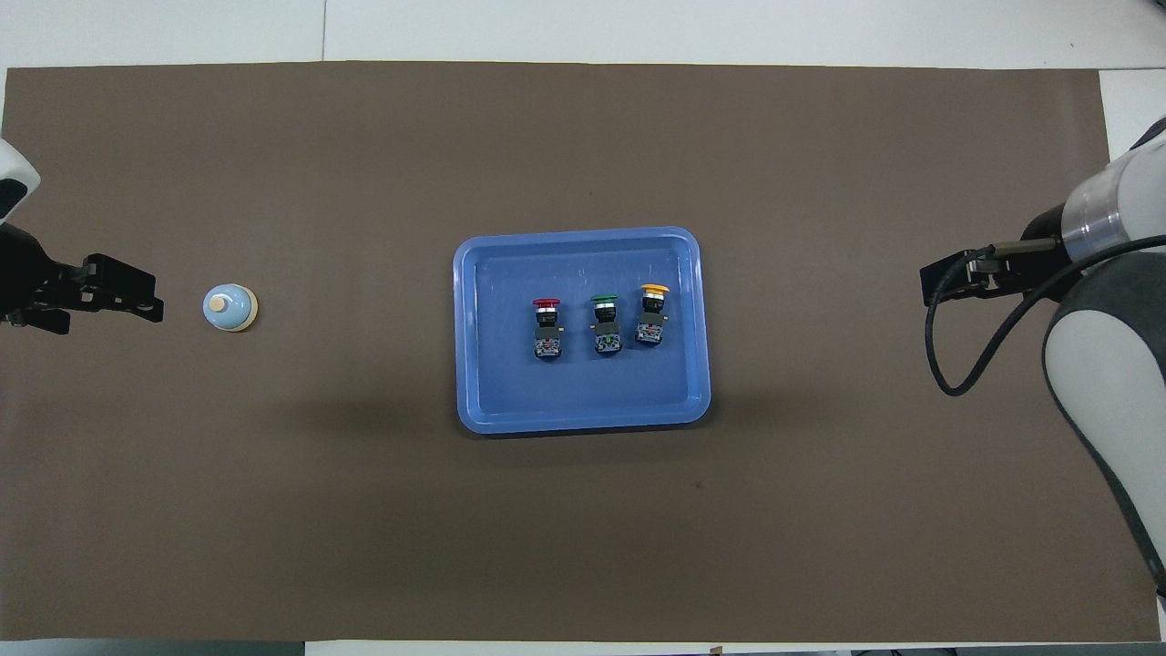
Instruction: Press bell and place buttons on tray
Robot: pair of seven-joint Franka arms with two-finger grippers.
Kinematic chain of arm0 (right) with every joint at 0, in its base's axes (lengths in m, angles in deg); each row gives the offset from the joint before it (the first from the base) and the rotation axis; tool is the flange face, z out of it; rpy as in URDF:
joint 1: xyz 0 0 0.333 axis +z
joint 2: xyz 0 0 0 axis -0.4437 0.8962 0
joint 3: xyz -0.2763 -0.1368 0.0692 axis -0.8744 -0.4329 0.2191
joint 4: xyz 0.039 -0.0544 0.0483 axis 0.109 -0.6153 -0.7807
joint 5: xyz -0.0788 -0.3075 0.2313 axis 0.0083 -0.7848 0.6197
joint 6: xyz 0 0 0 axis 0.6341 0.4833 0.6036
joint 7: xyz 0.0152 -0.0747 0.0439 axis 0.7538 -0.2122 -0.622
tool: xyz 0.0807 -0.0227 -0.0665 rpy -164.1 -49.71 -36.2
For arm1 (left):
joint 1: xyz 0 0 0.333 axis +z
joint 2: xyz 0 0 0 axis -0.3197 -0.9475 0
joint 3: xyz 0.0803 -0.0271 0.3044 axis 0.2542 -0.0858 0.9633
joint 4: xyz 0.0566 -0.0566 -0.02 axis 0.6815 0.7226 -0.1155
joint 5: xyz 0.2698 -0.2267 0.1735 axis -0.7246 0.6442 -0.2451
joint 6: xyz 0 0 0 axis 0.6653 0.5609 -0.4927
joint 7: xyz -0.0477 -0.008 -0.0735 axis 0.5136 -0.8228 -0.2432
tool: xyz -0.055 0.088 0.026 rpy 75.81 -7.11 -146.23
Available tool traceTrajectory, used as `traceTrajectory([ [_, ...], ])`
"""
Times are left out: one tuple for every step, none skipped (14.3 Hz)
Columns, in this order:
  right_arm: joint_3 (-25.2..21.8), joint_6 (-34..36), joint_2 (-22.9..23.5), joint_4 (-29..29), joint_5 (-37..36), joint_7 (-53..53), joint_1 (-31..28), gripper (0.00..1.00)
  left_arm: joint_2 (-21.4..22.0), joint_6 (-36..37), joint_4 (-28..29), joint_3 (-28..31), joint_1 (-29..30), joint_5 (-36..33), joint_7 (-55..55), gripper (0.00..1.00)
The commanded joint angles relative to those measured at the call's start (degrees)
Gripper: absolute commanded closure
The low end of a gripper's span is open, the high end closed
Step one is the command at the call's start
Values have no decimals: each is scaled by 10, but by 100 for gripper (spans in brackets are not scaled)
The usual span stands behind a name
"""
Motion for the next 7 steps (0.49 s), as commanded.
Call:
traceTrajectory([
  [8, 2, -9, -7, 9, -6, -11, 0, -7, 15, -15, 6, -7, -4, -4, 0],
  [8, 3, -9, -7, 9, -6, -12, 0, -7, 14, -15, 5, -7, -4, -4, 0],
  [8, 2, -9, -7, 9, -6, -12, 0, -7, 14, -15, 5, -7, -4, -3, 0],
  [8, 2, -9, -7, 9, -6, -11, 0, -8, 14, -15, 5, -7, -4, -3, 0],
  [8, 2, -9, -7, 9, -6, -12, 0, -8, 13, -15, 5, -7, -4, -3, 0],
  [8, 2, -9, -7, 9, -6, -11, 0, -8, 12, -15, 5, -7, -4, -3, 0],
  [8, 2, -9, -7, 9, -6, -12, 0, -8, 13, -15, 5, -7, -4, -2, 0],
])
